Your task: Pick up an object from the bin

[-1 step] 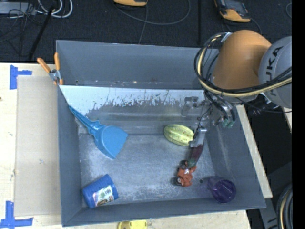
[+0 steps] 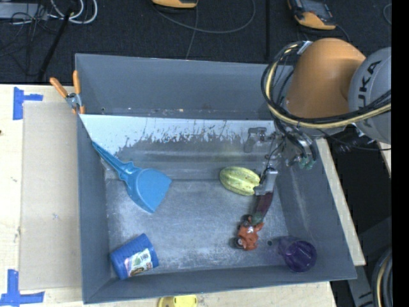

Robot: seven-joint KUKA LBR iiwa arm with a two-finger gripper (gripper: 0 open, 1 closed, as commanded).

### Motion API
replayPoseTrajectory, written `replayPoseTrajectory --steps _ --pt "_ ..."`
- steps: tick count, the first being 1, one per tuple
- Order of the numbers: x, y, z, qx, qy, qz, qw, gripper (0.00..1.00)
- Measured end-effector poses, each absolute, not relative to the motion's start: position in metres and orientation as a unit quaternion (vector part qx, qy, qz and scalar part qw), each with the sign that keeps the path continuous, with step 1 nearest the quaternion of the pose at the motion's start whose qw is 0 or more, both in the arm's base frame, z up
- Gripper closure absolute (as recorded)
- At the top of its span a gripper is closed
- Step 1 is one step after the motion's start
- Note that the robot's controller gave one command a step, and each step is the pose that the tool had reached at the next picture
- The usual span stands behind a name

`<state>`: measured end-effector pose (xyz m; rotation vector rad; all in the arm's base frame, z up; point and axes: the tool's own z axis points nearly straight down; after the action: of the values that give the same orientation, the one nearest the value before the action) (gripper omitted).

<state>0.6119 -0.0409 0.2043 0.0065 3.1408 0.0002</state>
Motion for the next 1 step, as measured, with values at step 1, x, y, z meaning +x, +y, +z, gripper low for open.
replayPoseTrajectory --steps 1 --pt "0.6008 -0.0624 0.1432 0.011 1.0 0.0 0.002 0.0"
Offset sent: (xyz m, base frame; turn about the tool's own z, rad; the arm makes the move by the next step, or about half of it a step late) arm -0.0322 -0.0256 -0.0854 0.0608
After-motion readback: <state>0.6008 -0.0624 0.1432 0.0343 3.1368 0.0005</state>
